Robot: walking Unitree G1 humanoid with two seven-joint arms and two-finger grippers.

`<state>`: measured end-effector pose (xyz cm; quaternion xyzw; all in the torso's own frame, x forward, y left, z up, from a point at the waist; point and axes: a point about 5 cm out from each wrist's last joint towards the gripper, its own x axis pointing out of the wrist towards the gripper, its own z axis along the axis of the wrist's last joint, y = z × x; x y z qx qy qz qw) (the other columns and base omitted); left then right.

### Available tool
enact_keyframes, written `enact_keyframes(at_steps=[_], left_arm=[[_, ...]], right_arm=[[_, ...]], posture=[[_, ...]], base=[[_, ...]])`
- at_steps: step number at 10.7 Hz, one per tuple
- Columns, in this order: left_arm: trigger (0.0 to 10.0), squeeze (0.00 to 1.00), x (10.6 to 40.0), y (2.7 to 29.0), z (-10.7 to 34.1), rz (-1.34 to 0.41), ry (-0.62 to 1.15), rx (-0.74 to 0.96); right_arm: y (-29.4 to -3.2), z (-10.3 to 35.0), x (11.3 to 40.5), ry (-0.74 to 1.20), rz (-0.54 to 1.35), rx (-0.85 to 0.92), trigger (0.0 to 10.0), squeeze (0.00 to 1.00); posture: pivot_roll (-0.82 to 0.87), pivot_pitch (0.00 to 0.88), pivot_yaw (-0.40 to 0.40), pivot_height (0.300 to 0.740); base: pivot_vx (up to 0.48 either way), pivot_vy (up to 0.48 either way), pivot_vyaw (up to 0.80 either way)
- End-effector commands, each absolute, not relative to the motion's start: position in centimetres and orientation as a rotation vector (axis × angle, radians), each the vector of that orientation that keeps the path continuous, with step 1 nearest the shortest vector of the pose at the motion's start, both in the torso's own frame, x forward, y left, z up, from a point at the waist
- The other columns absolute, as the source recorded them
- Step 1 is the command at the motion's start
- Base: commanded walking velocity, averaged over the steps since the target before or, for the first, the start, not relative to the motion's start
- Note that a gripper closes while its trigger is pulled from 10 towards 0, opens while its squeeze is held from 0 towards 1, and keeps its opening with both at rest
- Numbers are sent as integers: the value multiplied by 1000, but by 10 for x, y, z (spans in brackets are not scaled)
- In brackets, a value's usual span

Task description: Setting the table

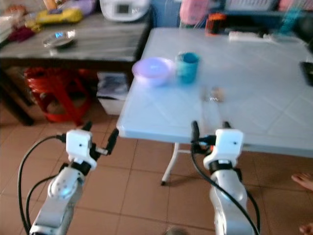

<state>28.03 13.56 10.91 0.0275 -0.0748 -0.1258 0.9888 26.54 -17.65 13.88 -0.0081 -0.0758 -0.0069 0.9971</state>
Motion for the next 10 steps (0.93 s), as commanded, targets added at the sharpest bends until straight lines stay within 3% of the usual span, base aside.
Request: enact_keyframes(at_steps=[1,5,10], left_arm=[[10000,0,279,138,108,-244,-148,47],[10000,0,280,132,111,-309,-163,22],[10000,0,279,125,111,-361,-170,-3]], right_arm=[[-175,141,266,-159,-6,-20,10000,0],[-174,143,267,-168,2,-24,10000,0],[-176,143,265,-168,-2,-30,10000,0]], posture=[[-158,124,88,740],[-163,123,86,740],[-171,126,86,740]], base=[[0,0,0],[0,0,0],[303,0,0]])
